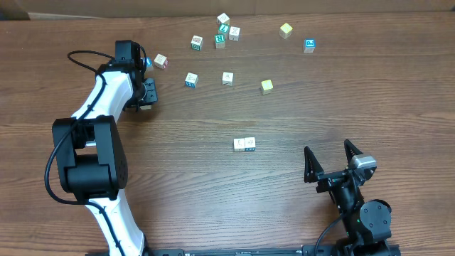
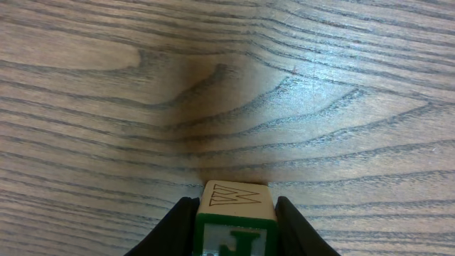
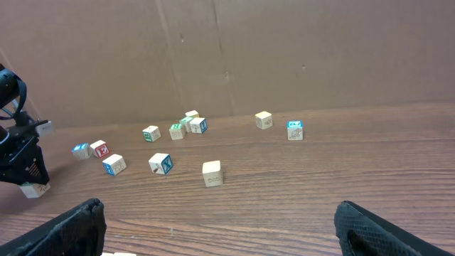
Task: Form a horizontal line
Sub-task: 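Carry the held block right toward the '7' and '4' blocks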
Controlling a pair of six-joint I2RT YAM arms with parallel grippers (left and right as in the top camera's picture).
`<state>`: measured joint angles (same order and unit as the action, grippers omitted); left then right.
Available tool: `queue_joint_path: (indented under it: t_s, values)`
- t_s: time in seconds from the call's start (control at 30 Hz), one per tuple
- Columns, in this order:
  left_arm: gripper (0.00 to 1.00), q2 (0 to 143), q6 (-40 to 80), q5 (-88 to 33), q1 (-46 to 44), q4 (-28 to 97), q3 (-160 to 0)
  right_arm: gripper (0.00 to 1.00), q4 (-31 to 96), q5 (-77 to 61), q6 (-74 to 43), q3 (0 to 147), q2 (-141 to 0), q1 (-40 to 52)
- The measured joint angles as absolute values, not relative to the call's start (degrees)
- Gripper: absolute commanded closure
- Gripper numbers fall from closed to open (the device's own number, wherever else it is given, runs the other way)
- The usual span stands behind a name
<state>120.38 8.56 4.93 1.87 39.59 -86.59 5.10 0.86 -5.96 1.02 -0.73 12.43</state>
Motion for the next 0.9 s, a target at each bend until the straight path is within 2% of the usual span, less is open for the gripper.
queue_joint_path:
  t_s: [0.37,0.5,0.7,0.9]
  values:
    - [0.74,118.8,8.6,5.0,-0.1,46.5,-87.1,0.0,5.1,0.8,-6.0,1.0,-0.7,12.4]
    - [0.74,113.8,9.9,4.1,-2.1,49.4,-87.1,0.0,5.1,0.8,-6.0,1.0,-0.7,12.4]
    - [0.82,103.7,12.0,-3.7,-4.8,53.2,-88.5,0.0,5.1,0.8,-6.0,1.0,-0.7,12.4]
    - [0.9,101.3,17.3,-9.3,-8.3,58.3,-88.9,0.0,5.1,0.8,-6.0,1.0,-0.7,12.4]
